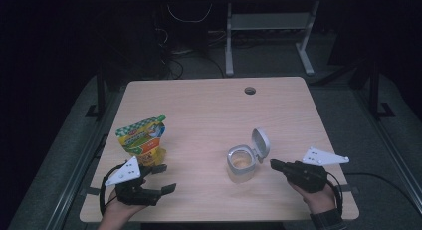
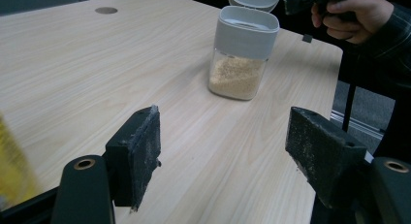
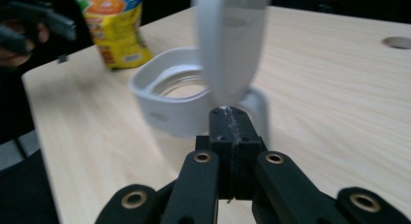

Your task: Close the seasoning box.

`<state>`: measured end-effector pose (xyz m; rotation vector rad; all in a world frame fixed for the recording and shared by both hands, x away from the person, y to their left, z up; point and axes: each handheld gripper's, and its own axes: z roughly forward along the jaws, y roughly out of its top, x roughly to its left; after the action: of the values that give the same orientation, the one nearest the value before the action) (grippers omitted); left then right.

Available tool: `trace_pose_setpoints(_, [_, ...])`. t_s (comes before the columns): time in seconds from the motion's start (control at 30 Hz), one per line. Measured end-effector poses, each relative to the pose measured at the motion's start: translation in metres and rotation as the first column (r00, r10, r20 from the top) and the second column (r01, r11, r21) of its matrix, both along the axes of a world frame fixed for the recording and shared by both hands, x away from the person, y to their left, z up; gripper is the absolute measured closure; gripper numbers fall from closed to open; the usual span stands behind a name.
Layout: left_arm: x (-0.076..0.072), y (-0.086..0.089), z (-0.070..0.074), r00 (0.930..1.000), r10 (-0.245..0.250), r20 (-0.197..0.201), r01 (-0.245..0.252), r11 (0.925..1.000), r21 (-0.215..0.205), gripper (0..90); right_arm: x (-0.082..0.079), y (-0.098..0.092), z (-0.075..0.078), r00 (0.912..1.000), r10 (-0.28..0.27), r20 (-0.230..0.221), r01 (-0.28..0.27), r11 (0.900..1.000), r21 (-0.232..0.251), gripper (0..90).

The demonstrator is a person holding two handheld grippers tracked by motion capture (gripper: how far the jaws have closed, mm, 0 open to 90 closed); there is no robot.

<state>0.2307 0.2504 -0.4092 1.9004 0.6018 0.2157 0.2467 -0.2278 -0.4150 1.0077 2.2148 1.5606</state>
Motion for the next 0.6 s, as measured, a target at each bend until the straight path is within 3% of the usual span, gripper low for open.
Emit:
trace_pose_setpoints(0.3, [0.007,-0.018,-0.006,0.9995,-0.032,-0.007,0.033,0.9992,0.024,27.7,0.026,-0.004,0.003,0.9988,-0.048,0.008,0.048,0.999,0.021,89.9])
trace_pose_setpoints(0.6, [0.007,-0.018,-0.009,0.9992,-0.037,-0.011,0.038,0.9983,0.043,25.4,0.041,0.008,0.009,0.999,-0.044,0.012,0.044,0.999,0.03,89.9])
